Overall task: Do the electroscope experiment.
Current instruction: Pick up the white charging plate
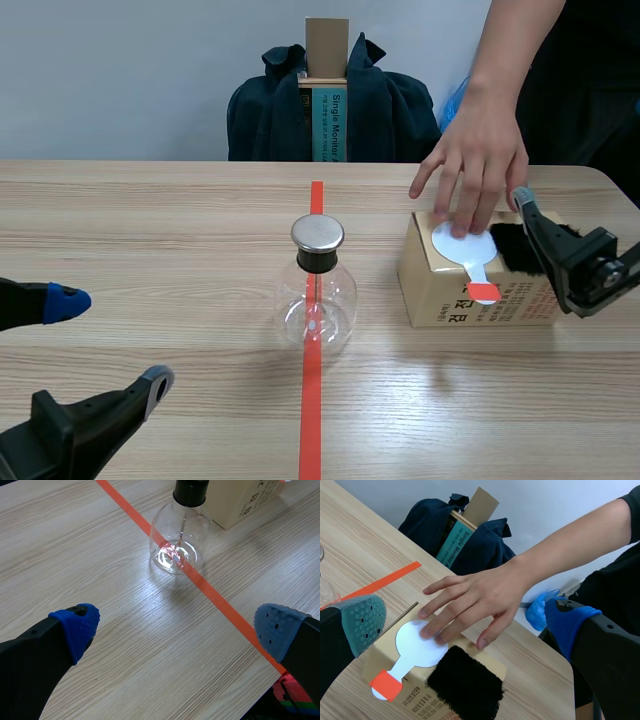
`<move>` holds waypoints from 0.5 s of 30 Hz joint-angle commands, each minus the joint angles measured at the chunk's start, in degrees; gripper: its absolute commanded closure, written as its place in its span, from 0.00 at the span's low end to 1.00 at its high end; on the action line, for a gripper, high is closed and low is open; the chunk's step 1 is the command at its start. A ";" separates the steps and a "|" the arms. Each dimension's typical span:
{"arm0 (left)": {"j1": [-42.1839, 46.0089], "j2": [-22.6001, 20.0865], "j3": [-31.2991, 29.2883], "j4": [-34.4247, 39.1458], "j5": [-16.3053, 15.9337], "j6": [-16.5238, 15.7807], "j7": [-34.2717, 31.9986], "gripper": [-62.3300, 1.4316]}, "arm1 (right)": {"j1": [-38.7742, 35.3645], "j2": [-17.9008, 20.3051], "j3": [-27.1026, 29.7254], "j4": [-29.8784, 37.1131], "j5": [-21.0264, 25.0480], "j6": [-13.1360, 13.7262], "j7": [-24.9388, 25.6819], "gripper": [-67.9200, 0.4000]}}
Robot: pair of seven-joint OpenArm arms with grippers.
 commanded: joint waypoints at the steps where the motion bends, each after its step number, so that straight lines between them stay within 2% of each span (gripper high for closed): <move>1: 0.00 0.02 0.00 0.81 -0.52 -0.15 -0.81 0.00 | 0.22 0.00 0.92 0.76 0.68 -0.42 0.83 0.00; 15: 0.00 0.02 0.00 0.81 -0.52 -0.15 -0.83 0.00 | 0.20 0.00 0.92 0.76 0.66 -0.42 -1.20 0.00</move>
